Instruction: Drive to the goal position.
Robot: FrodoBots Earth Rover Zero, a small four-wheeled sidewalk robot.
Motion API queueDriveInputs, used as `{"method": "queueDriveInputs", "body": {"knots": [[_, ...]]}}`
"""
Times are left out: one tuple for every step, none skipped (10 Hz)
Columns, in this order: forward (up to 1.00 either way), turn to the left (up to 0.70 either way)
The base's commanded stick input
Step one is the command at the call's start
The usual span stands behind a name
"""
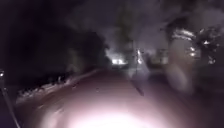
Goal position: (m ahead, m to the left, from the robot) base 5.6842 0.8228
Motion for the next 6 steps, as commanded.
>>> {"method": "queueDriveInputs", "body": {"knots": [[0.5, 0.0], [0.5, 0.0], [0.5, 0.0], [0.5, 0.0], [0.5, 0.0], [0.5, 0.0]]}}
